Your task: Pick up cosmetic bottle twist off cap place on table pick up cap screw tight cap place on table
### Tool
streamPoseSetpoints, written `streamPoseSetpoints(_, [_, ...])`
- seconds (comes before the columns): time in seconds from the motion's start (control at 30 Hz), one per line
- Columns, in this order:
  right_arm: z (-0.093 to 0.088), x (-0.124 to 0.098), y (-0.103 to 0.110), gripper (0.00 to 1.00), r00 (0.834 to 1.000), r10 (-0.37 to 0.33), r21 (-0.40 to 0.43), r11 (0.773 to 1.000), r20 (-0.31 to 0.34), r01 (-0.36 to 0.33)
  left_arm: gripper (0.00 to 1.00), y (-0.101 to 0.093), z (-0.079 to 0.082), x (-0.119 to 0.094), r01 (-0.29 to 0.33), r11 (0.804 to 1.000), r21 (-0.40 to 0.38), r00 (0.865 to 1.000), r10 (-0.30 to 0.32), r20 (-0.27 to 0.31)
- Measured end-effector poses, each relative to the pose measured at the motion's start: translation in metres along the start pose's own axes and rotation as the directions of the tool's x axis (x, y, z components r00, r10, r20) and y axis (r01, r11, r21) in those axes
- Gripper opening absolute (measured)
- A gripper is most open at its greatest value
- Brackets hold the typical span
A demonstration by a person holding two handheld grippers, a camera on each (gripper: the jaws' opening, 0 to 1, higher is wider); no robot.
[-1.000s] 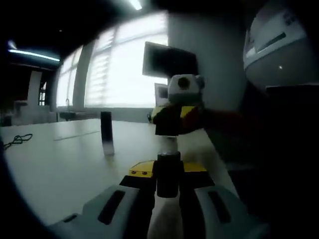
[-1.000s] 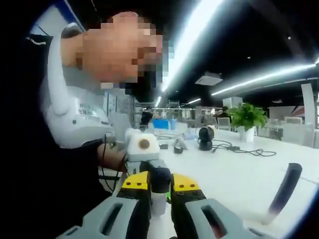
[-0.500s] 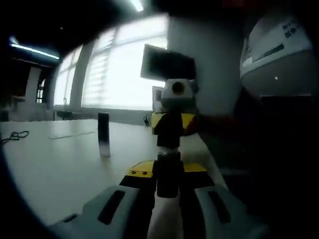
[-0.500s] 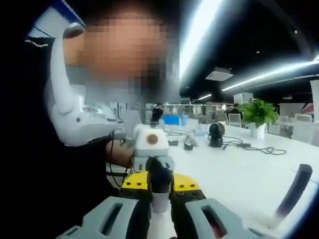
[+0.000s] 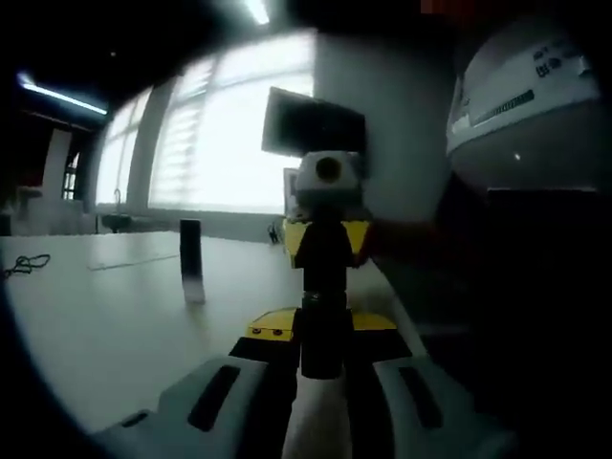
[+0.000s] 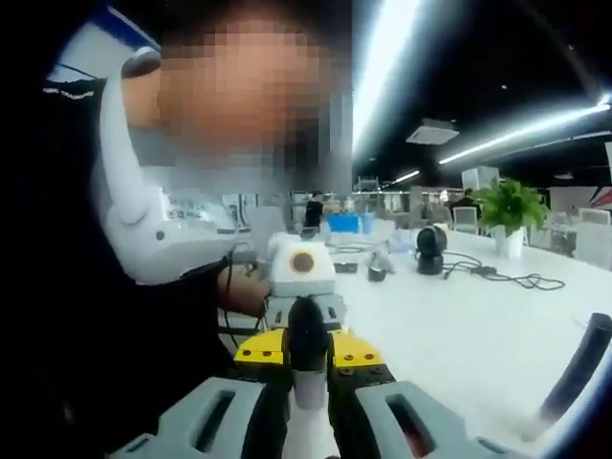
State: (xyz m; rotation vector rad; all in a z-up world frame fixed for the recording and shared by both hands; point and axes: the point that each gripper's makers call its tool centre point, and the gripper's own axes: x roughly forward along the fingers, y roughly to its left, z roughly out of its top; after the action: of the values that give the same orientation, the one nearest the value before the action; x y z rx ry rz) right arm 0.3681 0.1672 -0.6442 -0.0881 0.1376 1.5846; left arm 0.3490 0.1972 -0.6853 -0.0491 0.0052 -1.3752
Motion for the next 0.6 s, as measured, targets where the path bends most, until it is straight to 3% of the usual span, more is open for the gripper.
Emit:
streamPoseSetpoints(0.33, [-0.0006,0.0015,0.0004,0.09,0.999,-0.045,-0.027,0.999,-0.018,0.044,0.08,0.0031,-0.0012,0.0002,-0.015,1.0,0.007,1.0,0.015,-0.005])
streamPoseSetpoints(0.6, [-0.0009,0.0011,0.0005,0.1,0.998,-0.06,-0.02,0.998,0.012,0.06,0.08,0.0035,-0.0009,-0.0002,-0.019,1.0,0.008,1.0,0.019,-0.003])
